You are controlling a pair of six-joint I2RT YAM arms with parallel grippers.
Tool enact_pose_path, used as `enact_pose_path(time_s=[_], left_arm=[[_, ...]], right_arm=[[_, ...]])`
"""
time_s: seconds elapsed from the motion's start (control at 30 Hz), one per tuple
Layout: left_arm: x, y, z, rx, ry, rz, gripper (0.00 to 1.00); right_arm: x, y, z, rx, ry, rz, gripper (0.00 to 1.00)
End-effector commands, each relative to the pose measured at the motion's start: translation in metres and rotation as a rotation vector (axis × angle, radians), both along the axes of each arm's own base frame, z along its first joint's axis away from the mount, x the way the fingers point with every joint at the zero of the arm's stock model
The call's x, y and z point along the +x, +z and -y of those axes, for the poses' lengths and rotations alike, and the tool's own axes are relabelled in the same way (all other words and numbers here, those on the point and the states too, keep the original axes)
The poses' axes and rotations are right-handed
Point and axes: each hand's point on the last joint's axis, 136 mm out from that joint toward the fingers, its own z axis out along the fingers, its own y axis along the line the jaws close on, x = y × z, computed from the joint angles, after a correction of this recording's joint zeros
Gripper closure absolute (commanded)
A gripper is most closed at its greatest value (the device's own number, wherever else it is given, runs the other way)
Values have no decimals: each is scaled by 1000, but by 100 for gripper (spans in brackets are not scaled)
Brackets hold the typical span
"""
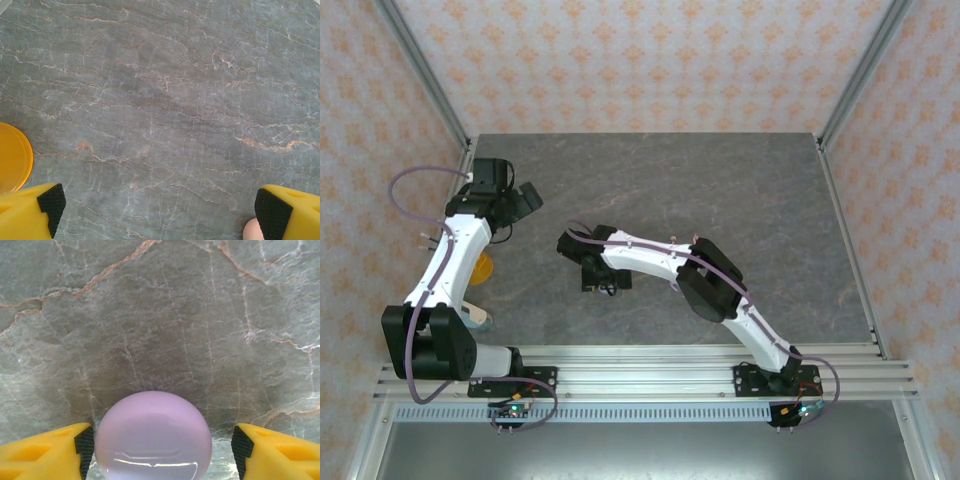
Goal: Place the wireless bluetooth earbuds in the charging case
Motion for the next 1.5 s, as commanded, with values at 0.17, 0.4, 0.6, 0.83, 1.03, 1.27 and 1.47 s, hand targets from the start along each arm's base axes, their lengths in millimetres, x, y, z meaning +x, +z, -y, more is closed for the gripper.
enact_pose_path(time_s=[0.17, 0.4, 0.6, 0.83, 1.03, 1.27, 1.47], left_arm=[[-7, 1, 0, -3, -8, 6, 0], [-8, 1, 4, -20, -20, 10, 0], [-9, 3, 9, -44, -41, 15, 0], [-14, -4, 26, -132, -80, -5, 0], [-23, -22, 44, -254, -86, -44, 0], [-35, -35, 61, -362, -80, -65, 0], [-48, -39, 65, -393, -52, -73, 0]], right_arm=[[6, -3, 5, -45, -16, 32, 31], [6, -1, 9, -48, -32, 33, 45], [10, 5, 26, -51, -75, 50, 48], [13, 11, 57, -69, -135, 60, 48], [19, 12, 76, -92, -182, 57, 48], [25, 4, 84, -106, -232, 41, 43], [25, 3, 85, -94, -270, 34, 33]])
